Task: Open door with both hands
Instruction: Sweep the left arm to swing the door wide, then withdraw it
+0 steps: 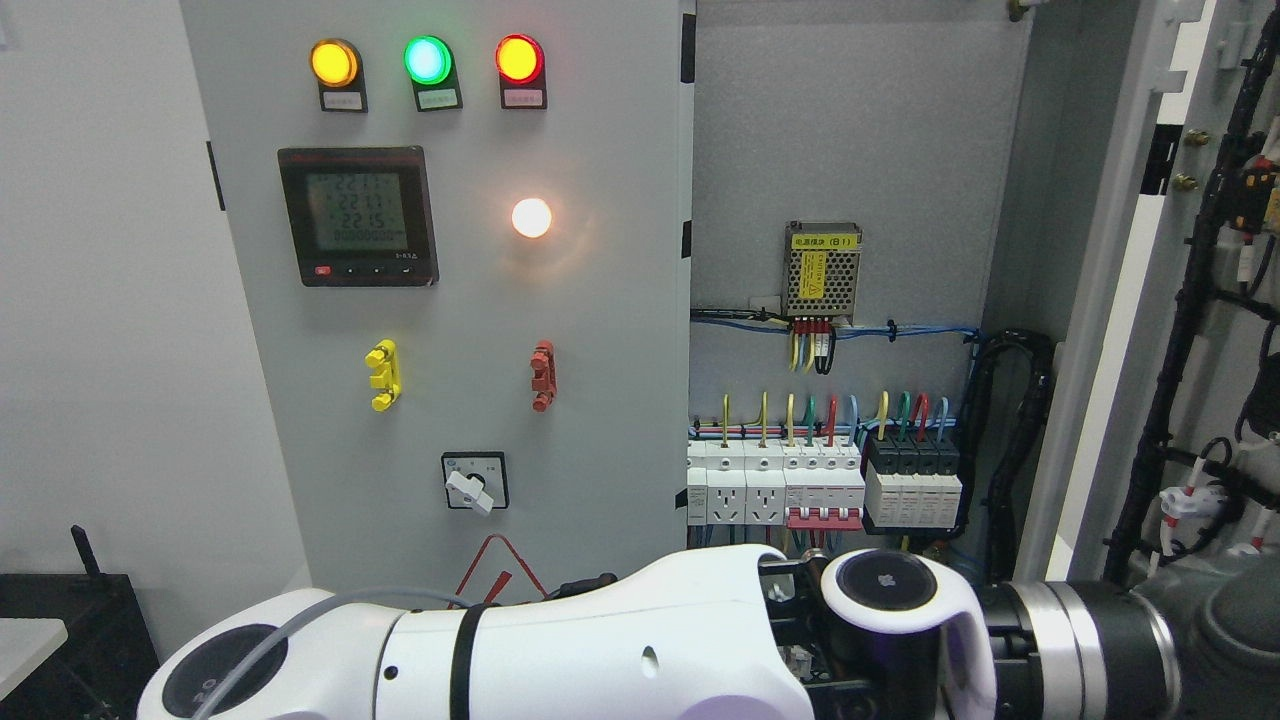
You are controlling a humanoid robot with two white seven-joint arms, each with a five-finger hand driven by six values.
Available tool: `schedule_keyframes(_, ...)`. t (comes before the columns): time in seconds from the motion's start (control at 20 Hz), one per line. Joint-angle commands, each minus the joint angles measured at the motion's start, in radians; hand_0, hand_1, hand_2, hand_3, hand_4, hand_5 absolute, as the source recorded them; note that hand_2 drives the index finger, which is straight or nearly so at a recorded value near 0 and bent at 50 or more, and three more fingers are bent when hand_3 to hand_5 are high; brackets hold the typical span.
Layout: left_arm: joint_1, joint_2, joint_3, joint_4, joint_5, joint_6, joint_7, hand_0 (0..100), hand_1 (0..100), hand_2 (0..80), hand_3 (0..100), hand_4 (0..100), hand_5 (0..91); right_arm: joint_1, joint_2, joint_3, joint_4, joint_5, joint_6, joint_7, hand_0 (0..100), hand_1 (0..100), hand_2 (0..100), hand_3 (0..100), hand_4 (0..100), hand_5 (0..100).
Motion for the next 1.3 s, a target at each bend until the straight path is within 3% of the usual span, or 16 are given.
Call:
schedule_keyframes(0.0, 0.007, 0.039, -0.002, 0.028, 0.001, 0.001, -0.002, 0, 0, 0.0, 0, 0, 0.0, 0.0, 0.0, 0.0, 0.0, 0.0, 0.0, 0.0, 38, 0, 0, 0, 0, 0)
schedule_keyframes(0.25, 0.025, 0.166, 0.001, 0.01, 0.002, 0.001, -0.021, 0, 0, 0.0, 0, 0, 0.0, 0.0, 0.0, 0.0, 0.0, 0.0, 0.0, 0.0, 38, 0, 0, 0, 0, 0)
schedule_keyframes(0.4, 0.071, 0.282, 0.009, -0.048, -0.022, 0.002, -0.06, 0, 0, 0.0, 0, 0, 0.0, 0.0, 0.0, 0.0, 0.0, 0.0, 0.0, 0.0, 38, 0, 0, 0, 0, 0)
schedule_keyframes(0.65, 0.281, 0.47, 0.122, -0.156, -0.25, 0.008, -0.094, 0, 0, 0.0, 0, 0, 0.0, 0.001, 0.0, 0.0, 0.0, 0.0, 0.0, 0.0, 38, 0, 0, 0, 0, 0)
schedule_keyframes(0.9, 0.557, 0.572, 0.306, -0.177, -0.451, 0.015, -0.168, 0, 0, 0.0, 0, 0, 0.0, 0.0, 0.0, 0.0, 0.0, 0.0, 0.0, 0.0, 38, 0, 0, 0, 0, 0)
schedule_keyframes(1.05, 0.712, 0.625, 0.408, -0.179, -0.505, 0.013, -0.215, 0, 0, 0.0, 0, 0, 0.0, 0.001, 0.0, 0.0, 0.0, 0.0, 0.0, 0.0, 38, 0, 0, 0, 0, 0)
schedule_keyframes(1.25, 0.896, 0.706, 0.526, -0.179, -0.548, 0.012, -0.225, 0, 0, 0.0, 0, 0, 0.0, 0.0, 0.0, 0.0, 0.0, 0.0, 0.0, 0.0, 38, 0, 0, 0, 0, 0)
